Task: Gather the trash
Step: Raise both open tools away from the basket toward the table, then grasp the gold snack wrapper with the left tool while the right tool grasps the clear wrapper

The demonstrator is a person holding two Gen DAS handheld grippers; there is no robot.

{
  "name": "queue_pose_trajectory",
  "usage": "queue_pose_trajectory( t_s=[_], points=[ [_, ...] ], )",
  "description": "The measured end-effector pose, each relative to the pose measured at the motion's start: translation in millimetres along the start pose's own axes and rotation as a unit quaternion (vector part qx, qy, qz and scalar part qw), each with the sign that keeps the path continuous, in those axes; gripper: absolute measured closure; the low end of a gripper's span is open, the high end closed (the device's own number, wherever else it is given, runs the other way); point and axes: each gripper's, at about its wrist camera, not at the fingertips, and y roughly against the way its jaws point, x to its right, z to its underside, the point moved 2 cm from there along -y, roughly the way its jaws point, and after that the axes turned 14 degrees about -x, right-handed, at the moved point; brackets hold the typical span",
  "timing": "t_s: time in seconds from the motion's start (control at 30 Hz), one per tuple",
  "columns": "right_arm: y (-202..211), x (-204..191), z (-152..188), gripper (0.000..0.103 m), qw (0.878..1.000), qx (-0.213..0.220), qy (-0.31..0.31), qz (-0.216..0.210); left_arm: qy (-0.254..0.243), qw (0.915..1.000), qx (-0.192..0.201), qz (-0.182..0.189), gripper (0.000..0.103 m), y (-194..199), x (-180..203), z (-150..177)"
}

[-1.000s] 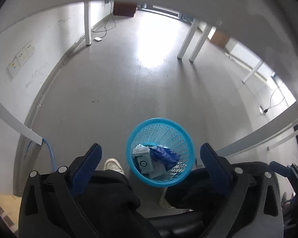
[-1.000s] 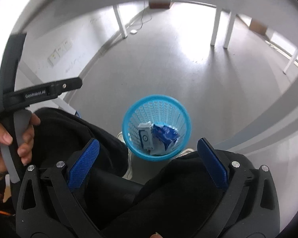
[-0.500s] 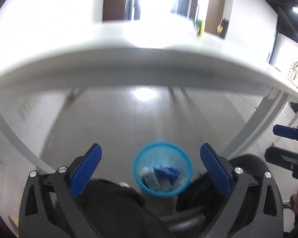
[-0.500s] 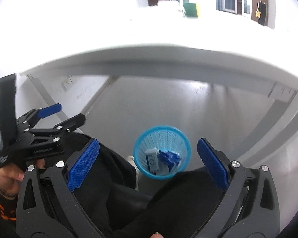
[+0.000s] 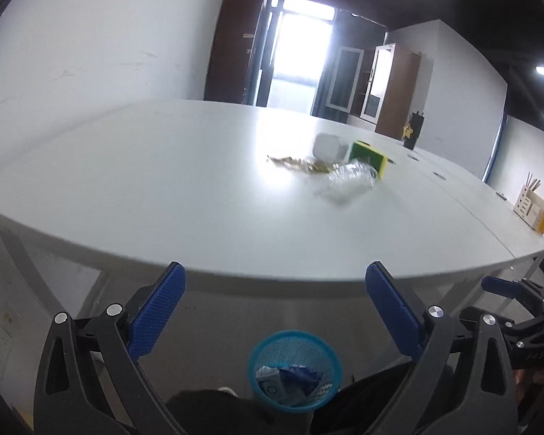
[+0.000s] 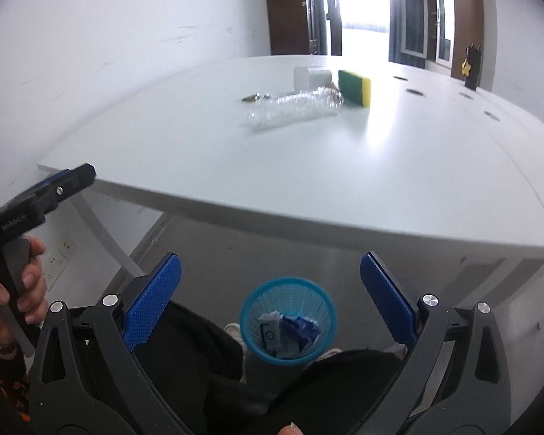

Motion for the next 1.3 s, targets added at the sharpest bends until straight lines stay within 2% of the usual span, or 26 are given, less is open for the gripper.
queue_pose_trajectory(
  t_s=[0.17, 0.27, 0.43, 0.63, 0.93, 1.13, 1.3],
  points=[
    [2, 2, -40, 0.008, 1.000, 0.010, -0.015, 0.003, 0.006, 0.9997, 0.017, 0.019, 0.006, 5, -4, -47],
    [-1, 5, -65, 0.008, 1.000, 0.015, -0.023, 0.011, -0.015, 0.9994, 0.023, 0.018, 0.006, -3, 5, -65],
    [-16, 5, -101, 0.008, 0.999, 0.008, -0.027, 0.022, -0.051, 0.9984, 0.018, 0.012, 0.006, -24, 15, -75],
    [-47, 8, -143, 0.008, 0.999, -0.012, -0.041, 0.017, -0.050, 0.9987, 0.005, 0.011, 0.006, -44, 4, -79],
    [-100, 9, -215, 0.009, 0.996, -0.046, -0.066, 0.039, -0.050, 0.9986, -0.013, 0.012, 0.006, -56, -21, -97],
    [-136, 13, -235, 0.009, 0.992, -0.081, -0.080, 0.053, -0.052, 0.9985, -0.019, 0.007, 0.006, -58, -29, -110],
    [-159, 20, -243, 0.009, 0.989, -0.111, -0.096, 0.031, -0.058, 0.9980, -0.024, -0.004, 0.006, -67, -30, -121]
  ],
)
